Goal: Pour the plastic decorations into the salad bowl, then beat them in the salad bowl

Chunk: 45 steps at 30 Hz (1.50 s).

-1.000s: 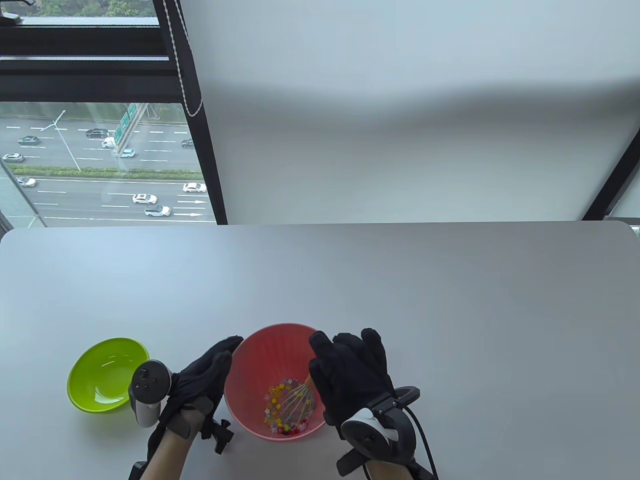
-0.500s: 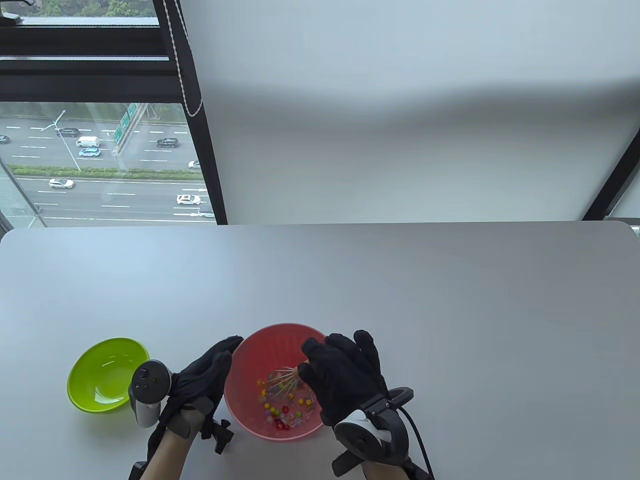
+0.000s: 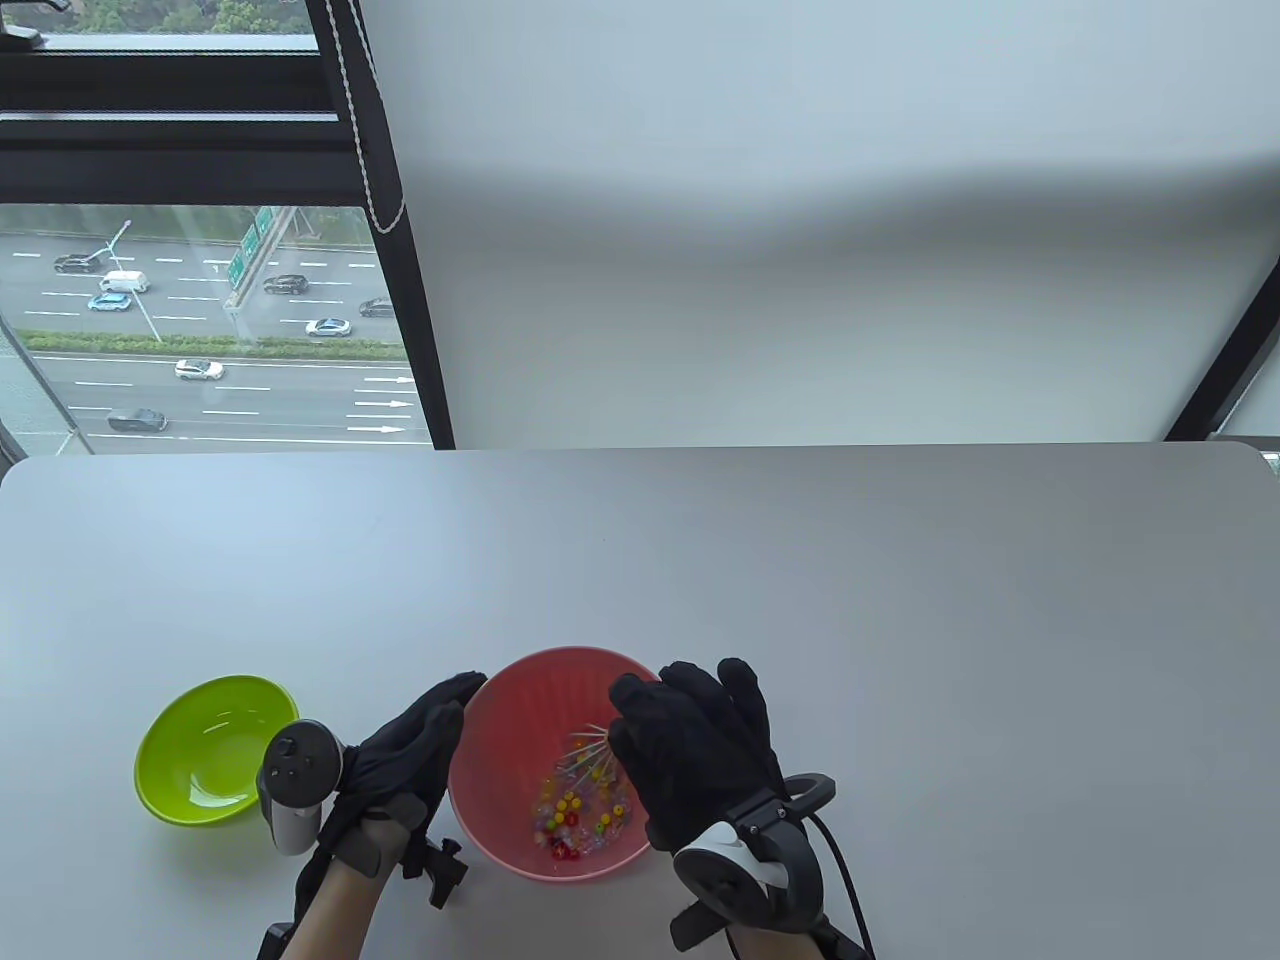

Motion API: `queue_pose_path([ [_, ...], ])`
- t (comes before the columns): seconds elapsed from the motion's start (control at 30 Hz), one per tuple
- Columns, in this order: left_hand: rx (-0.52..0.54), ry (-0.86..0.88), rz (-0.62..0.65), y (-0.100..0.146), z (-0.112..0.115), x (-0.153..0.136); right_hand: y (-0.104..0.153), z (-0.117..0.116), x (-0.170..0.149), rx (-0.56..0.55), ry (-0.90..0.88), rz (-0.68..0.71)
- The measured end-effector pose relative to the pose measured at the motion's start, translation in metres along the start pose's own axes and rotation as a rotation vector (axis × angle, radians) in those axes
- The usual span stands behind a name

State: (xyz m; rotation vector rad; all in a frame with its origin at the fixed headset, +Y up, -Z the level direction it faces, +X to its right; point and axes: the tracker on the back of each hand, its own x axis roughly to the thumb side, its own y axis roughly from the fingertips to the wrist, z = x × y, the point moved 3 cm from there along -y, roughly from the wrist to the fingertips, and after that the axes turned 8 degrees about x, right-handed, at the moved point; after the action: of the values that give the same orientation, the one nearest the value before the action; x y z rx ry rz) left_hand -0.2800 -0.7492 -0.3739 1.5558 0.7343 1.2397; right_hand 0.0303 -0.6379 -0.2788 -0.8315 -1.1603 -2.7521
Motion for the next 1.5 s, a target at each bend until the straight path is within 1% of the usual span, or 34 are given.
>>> queue_pose_path([
  [0.13, 0.0, 0.0, 0.0, 0.0, 0.0, 0.0, 0.0, 0.002, -0.002, -0.009, 0.013, 0.0],
  [0.37, 0.0, 0.0, 0.0, 0.0, 0.0, 0.0, 0.0, 0.004, -0.005, -0.007, -0.019, -0.013],
  [0.77, 0.0, 0.0, 0.0, 0.0, 0.0, 0.0, -0.003, -0.003, -0.001, 0.08, -0.086, 0.001],
  [0.87, 0.0, 0.0, 0.0, 0.0, 0.0, 0.0, -0.003, -0.003, 0.0, 0.081, -0.092, 0.015],
  [1.1, 0.0, 0.0, 0.0, 0.0, 0.0, 0.0, -0.001, -0.004, 0.012, 0.066, -0.044, 0.057],
  [1.23, 0.0, 0.0, 0.0, 0.0, 0.0, 0.0, 0.0, -0.004, 0.018, 0.051, 0.034, 0.093],
  [1.5, 0.0, 0.0, 0.0, 0.0, 0.0, 0.0, -0.001, -0.002, 0.018, 0.05, 0.052, 0.098],
])
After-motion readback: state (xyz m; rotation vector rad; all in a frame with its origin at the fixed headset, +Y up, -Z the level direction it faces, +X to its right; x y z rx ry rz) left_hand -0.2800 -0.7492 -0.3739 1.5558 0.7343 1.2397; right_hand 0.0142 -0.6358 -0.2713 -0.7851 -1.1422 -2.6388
